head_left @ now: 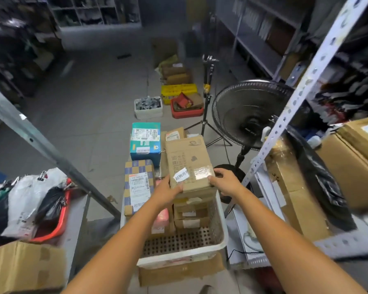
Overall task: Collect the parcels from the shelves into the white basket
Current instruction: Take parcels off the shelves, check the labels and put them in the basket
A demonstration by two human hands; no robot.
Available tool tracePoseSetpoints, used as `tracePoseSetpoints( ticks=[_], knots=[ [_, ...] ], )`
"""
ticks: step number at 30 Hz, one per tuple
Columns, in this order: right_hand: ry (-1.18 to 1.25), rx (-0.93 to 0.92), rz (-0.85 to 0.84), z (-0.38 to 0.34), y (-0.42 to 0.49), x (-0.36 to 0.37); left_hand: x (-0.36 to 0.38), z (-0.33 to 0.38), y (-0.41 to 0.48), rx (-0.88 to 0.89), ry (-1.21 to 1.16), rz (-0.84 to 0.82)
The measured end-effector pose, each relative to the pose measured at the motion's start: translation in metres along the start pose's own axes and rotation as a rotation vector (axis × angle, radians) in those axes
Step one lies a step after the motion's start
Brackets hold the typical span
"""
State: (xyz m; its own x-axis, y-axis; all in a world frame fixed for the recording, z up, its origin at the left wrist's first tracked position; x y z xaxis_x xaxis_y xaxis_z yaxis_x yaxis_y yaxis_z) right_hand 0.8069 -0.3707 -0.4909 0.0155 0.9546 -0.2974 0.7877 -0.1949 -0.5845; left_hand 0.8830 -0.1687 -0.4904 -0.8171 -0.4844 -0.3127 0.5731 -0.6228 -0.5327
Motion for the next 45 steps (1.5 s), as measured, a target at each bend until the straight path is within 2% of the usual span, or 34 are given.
tracePoseSetpoints(
  ticks=[5,9,16,21,30,34,38,45],
  knots=[
    [-0.001,0.029,0.166,0.012,-0.076,0.001,-0.009,0.013,-0.028,-0.048,0.299,-0.041],
    [-0.127,0.098,0.235,0.029,-0.144,0.009,0.004,0.032,-0.059,-0.005,0.584,-0.063],
    [-0.200,0.218,0.363,0.083,-0.283,0.002,0.076,0.095,-0.117,0.230,0.988,-0.168],
    [-0.206,0.269,0.515,0.145,-0.396,-0.024,0.176,0.142,-0.159,0.352,1.133,-0.260],
    [-0.063,0.500,0.771,0.300,-0.600,-0.070,0.412,0.215,-0.230,0.626,1.240,-0.472],
    [0.064,0.602,0.879,0.362,-0.665,-0.082,0.511,0.243,-0.238,0.696,1.297,-0.565],
    [0.181,0.726,0.983,0.418,-0.721,-0.089,0.620,0.268,-0.235,0.786,1.327,-0.724],
    [0.511,0.905,1.202,0.486,-0.818,-0.056,0.792,0.280,-0.276,0.991,1.396,-0.995]
  ],
)
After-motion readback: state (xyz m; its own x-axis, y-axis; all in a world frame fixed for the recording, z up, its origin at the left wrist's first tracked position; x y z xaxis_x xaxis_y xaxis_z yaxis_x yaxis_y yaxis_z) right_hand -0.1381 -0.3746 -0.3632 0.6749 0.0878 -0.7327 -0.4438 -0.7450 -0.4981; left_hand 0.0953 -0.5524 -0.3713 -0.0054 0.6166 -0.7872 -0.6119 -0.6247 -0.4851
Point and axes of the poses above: each hand's wrist, its own y-axis towards the middle knuckle, its own x-axis out of the palm, z = x × y, the point moved 3 cm from there along y, towards the middle knuckle, and after that the axes turned 14 degrees about -z, right-handed, at the moved point
